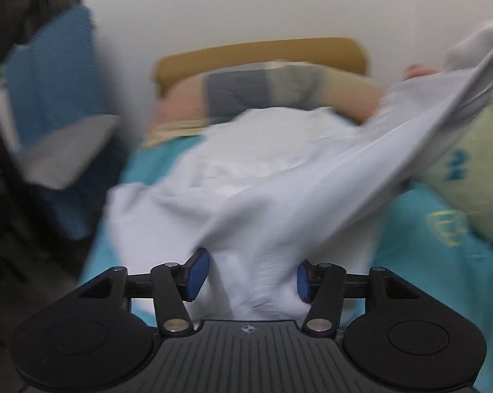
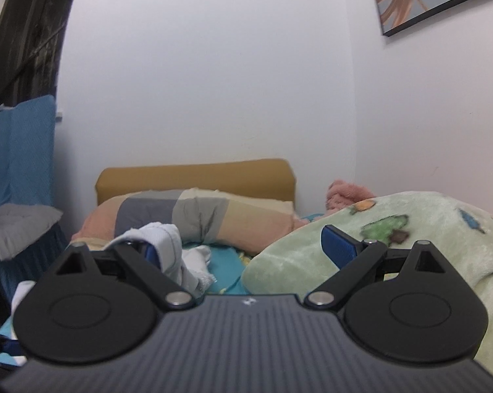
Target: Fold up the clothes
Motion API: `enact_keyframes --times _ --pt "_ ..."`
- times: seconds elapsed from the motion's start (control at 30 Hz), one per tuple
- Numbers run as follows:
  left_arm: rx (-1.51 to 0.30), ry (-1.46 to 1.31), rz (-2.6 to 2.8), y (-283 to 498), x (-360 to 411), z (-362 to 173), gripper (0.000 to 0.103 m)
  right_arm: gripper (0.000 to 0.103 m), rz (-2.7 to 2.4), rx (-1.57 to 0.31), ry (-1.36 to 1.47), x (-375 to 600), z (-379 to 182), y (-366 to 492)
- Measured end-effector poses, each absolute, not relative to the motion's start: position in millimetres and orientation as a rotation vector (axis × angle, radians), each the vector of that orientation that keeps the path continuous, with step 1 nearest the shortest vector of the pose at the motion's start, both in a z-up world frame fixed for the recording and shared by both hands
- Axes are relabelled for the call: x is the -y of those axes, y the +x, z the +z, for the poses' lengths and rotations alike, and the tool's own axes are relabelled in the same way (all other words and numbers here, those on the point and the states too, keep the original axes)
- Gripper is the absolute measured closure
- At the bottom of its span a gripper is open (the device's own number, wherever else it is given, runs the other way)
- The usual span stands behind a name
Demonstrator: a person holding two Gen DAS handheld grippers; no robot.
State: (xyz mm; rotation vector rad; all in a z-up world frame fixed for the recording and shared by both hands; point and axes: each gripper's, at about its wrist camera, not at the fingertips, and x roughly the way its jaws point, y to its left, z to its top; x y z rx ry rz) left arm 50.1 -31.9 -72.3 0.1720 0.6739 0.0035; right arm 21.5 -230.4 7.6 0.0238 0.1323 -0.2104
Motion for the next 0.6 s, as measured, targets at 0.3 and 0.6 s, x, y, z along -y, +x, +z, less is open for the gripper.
enact_keyframes --times 0.3,0.6 --pt "-0.468 -0.071 0.201 1.5 -28.8 -15.5 0.02 0.008 -0.311 -0.195 -0.054 238.9 -5.0 30.7" --pt "-0.392 -0.205 0.248 -35.0 -61.7 29.4 0.02 0.008 -0.231 -0.361 -0.091 228.2 -18.2 12.9"
